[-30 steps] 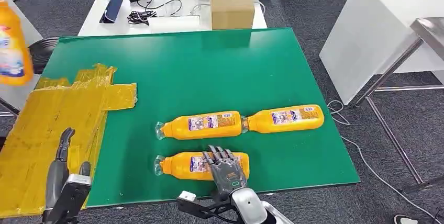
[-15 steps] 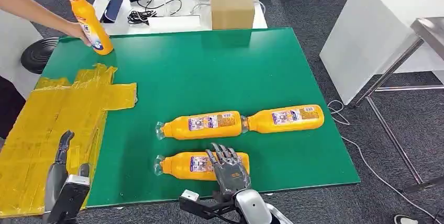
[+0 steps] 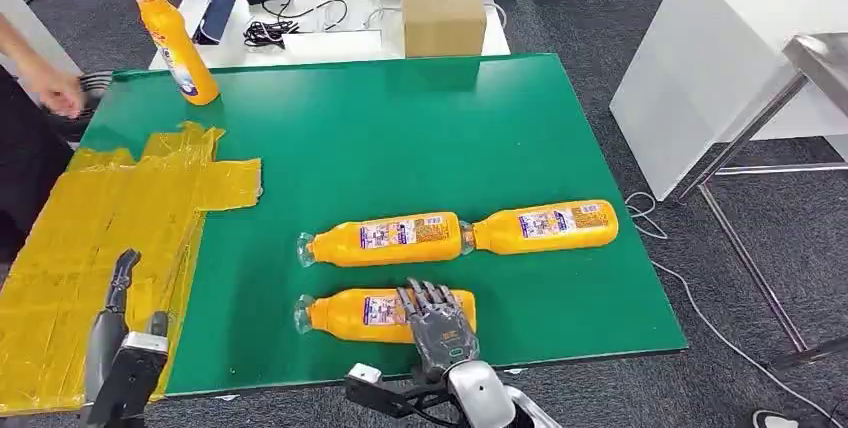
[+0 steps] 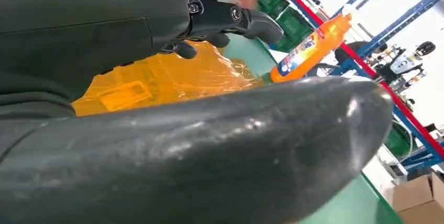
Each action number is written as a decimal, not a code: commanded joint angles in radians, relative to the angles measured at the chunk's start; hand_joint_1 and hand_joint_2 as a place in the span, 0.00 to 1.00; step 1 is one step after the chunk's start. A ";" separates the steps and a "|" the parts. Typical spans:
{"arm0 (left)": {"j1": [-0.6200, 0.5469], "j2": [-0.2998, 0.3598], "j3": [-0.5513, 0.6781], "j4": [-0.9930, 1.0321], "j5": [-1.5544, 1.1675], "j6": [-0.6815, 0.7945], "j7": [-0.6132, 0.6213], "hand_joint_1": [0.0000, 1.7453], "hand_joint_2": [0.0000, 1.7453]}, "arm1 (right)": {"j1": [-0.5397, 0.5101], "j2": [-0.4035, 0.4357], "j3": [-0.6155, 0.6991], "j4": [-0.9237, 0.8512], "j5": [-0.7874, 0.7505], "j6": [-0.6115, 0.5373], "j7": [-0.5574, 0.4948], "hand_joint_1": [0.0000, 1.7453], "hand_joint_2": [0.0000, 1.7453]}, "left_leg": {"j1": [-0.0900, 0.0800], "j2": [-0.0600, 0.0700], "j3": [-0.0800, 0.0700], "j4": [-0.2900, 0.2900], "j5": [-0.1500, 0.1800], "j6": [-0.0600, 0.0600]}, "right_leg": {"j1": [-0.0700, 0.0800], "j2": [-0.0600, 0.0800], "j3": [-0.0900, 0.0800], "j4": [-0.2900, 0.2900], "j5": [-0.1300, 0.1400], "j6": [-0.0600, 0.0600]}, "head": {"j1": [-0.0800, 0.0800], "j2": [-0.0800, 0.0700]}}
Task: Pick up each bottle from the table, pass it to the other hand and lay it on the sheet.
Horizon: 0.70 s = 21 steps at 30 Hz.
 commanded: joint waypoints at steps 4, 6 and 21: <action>-0.046 0.011 0.004 0.047 0.030 -0.012 0.007 0.00 0.00 | -0.075 0.021 0.028 0.247 -0.003 0.060 -0.006 1.00 1.00 | 0.001 -0.002 0.007 -0.001 0.000 -0.001 | 0.001 -0.002 0.002 -0.002 0.000 0.000 | 0.000 0.000; -0.044 0.013 0.002 0.046 0.031 -0.010 0.010 0.00 0.00 | -0.072 0.019 0.025 0.240 -0.007 0.065 -0.003 1.00 1.00 | 0.001 -0.002 0.009 -0.002 -0.001 -0.003 | 0.001 -0.002 -0.001 -0.003 0.000 -0.001 | 0.000 0.000; -0.049 0.025 -0.002 0.062 0.104 -0.048 0.026 0.00 0.00 | -0.060 0.024 -0.002 0.259 -0.063 0.039 -0.019 1.00 1.00 | 0.002 -0.003 0.014 -0.003 -0.001 -0.004 | 0.001 -0.002 0.003 -0.004 -0.001 -0.002 | 0.000 0.000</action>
